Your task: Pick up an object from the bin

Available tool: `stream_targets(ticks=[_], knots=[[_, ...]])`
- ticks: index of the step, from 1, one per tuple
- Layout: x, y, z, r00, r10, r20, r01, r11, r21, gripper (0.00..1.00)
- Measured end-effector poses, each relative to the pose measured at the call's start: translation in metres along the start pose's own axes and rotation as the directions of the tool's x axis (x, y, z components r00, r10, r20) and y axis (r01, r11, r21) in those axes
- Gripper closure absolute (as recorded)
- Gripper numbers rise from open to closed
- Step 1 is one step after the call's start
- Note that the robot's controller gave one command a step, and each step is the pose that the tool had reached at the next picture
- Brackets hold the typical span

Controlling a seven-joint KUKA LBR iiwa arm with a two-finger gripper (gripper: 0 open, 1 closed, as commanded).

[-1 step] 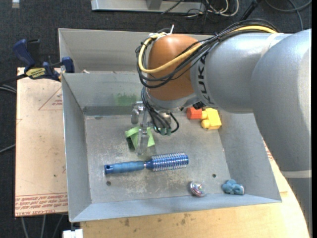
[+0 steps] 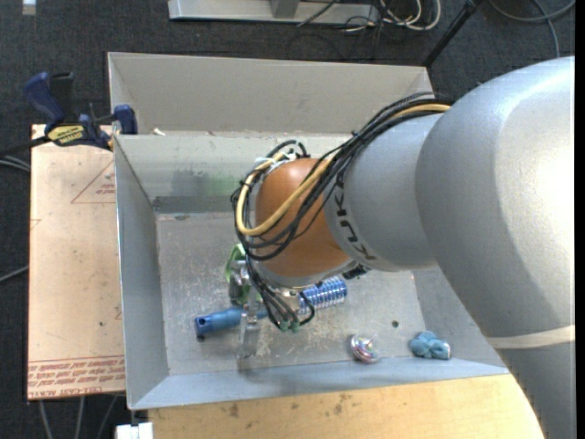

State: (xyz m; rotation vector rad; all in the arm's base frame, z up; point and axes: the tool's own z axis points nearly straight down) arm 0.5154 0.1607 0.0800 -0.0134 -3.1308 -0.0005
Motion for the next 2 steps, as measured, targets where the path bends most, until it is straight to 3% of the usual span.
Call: stream_targets(ticks=[1, 2], knots=[[-0.005, -0.002, -0.004, 1.0, 0.006, 0.01, -0.006, 1.0, -0.002, 1.0], [0.026, -0.033, -0.15, 0.998, -0.056, 0.018, 0.056, 0.998, 0.0, 1.0]])
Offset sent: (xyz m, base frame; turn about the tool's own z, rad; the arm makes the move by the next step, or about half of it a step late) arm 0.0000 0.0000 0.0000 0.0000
